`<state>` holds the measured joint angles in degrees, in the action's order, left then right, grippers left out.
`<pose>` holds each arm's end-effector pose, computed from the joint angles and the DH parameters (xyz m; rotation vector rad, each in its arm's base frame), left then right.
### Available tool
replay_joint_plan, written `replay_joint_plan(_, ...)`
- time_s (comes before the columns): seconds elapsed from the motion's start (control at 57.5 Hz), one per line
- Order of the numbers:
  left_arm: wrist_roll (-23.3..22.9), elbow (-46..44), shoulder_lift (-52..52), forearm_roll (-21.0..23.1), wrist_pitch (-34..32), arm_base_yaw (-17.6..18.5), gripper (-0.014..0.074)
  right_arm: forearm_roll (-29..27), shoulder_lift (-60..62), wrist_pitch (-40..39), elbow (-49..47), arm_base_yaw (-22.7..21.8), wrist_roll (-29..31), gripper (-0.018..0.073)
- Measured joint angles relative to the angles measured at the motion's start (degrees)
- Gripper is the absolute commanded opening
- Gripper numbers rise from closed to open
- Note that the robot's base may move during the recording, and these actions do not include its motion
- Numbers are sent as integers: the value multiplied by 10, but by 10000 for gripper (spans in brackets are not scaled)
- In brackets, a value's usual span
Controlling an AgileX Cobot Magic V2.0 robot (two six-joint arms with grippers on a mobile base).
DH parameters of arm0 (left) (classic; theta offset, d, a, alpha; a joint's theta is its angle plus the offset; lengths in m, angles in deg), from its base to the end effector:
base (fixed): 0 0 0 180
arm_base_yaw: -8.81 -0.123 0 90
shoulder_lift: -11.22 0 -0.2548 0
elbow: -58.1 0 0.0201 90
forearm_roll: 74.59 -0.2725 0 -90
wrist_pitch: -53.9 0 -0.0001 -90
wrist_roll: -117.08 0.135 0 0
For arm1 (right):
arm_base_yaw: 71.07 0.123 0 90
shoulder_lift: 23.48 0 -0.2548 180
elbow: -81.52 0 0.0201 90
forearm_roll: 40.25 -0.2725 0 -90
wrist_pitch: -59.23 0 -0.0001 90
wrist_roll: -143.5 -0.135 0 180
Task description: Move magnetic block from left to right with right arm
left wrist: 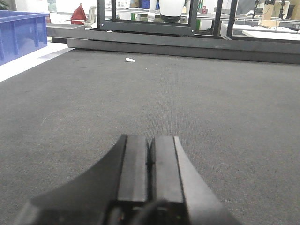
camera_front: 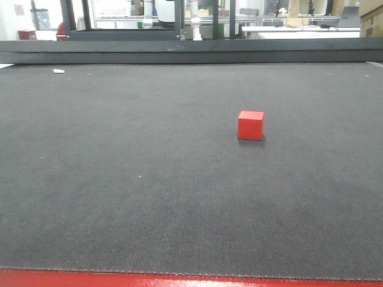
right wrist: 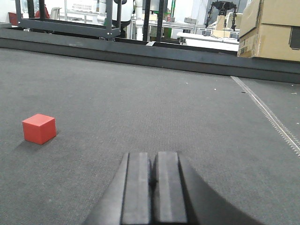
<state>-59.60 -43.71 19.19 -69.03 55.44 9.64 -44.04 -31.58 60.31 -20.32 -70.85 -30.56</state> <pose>0.1531 -0.0026 0.2020 -0.0167 1.5306 -0.0447 0.1532 0.0008 0.2029 -0.0325 1.5240 -0.0260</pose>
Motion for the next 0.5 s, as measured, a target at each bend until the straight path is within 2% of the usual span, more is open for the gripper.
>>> replay_joint_plan(0.504,0,0,0,0,0,0,-126,0,0,5,0,0,0,57)
